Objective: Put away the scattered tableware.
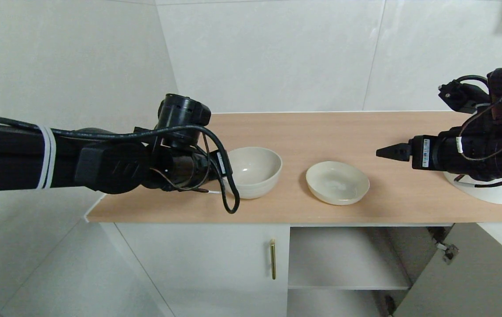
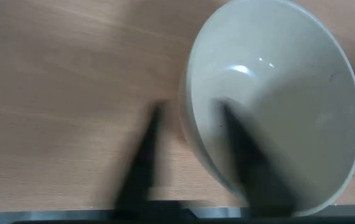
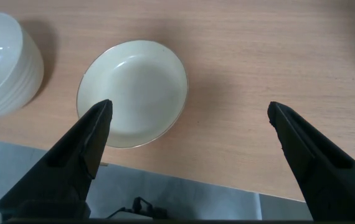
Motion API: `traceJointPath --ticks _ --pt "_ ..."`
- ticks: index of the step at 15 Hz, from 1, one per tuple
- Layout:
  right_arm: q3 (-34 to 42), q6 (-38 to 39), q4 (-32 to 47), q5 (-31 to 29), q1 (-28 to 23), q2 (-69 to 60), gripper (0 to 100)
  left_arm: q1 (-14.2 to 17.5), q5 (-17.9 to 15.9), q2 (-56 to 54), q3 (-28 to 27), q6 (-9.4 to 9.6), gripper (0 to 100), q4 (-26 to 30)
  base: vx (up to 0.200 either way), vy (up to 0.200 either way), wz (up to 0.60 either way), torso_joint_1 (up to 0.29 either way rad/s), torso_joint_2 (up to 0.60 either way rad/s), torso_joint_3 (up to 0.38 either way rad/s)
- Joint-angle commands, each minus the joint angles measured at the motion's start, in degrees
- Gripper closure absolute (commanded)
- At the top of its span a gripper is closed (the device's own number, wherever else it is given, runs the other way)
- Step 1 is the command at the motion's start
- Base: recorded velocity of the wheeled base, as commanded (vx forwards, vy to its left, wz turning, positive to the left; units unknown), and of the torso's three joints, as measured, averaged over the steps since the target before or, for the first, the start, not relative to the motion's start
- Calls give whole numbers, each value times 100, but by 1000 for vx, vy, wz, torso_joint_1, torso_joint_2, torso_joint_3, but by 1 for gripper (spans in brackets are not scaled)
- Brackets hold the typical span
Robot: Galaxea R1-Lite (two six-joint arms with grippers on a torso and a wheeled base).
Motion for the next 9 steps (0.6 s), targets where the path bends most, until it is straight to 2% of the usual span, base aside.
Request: traceJointPath --ticks 1,5,8,9 --pt "7 4 8 1 10 5 0 -29 21 -75 15 -3 100 10 0 0 0 0 0 0" --pt "-37 12 8 -17 27 234 0 -232 3 -655 182 41 100 19 0 0 0 0 0 0" --pt "-98 30 -10 -360 45 717 0 -399 3 -1085 410 278 100 10 0 0 0 0 0 0" --pt "-125 39 -80 -562 89 893 0 -443 3 -1147 428 295 100 10 0 0 0 0 0 0"
